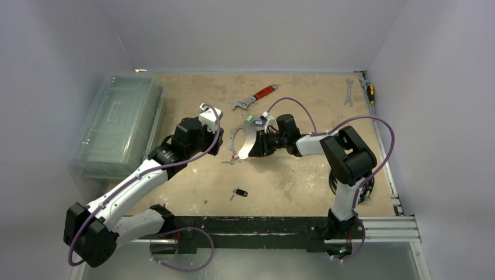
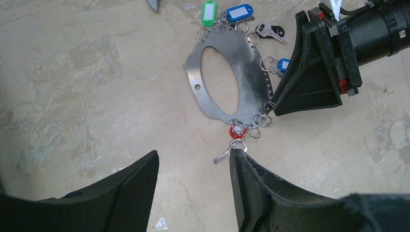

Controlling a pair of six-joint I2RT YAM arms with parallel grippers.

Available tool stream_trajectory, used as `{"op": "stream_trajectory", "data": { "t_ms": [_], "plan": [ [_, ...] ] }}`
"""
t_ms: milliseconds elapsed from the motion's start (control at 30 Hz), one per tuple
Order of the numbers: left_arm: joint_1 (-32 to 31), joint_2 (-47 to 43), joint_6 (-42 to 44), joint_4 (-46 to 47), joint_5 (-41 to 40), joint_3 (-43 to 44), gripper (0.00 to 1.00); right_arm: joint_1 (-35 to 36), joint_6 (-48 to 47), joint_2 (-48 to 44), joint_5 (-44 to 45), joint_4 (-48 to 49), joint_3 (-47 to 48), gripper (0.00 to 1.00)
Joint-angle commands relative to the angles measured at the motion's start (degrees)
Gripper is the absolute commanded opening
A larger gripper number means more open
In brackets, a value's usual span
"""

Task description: Put the keys on the keyring

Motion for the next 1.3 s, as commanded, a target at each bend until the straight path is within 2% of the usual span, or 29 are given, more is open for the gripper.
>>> {"op": "stream_trajectory", "data": {
  "t_ms": [0, 367, 900, 967, 1133, 1267],
  "plan": [
    [0.26, 0.18, 0.79, 1.27, 1.10, 2.90, 0.54, 0.73, -1.65, 0.25, -1.61, 1.05, 2.71, 0.35],
    [0.25, 0.40, 0.91, 1.19, 1.19, 2.87, 0.54, 1.08, -2.16, 1.14, -2.05, 0.47, 2.98, 0.25],
    [0.24, 0.47, 0.86, 1.09, 1.20, 2.99, 0.54, 1.67, -3.31, 2.36, -1.49, -1.53, 4.05, 0.27],
    [0.24, 0.40, 0.90, 1.09, 1.25, 2.96, 0.54, 1.79, -3.46, 2.23, -1.45, -1.79, 4.14, 0.22],
    [0.28, 0.38, 0.89, 1.09, 1.34, 2.96, 0.54, 1.98, -3.83, 1.99, -1.28, -2.96, 4.52, 0.02],
    [0.25, 0.18, 0.97, 1.05, 1.47, 2.89, 0.54, 2.07, -5.17, 0.81, -1.36, -5.53, 4.93, 0.00]
  ]
}}
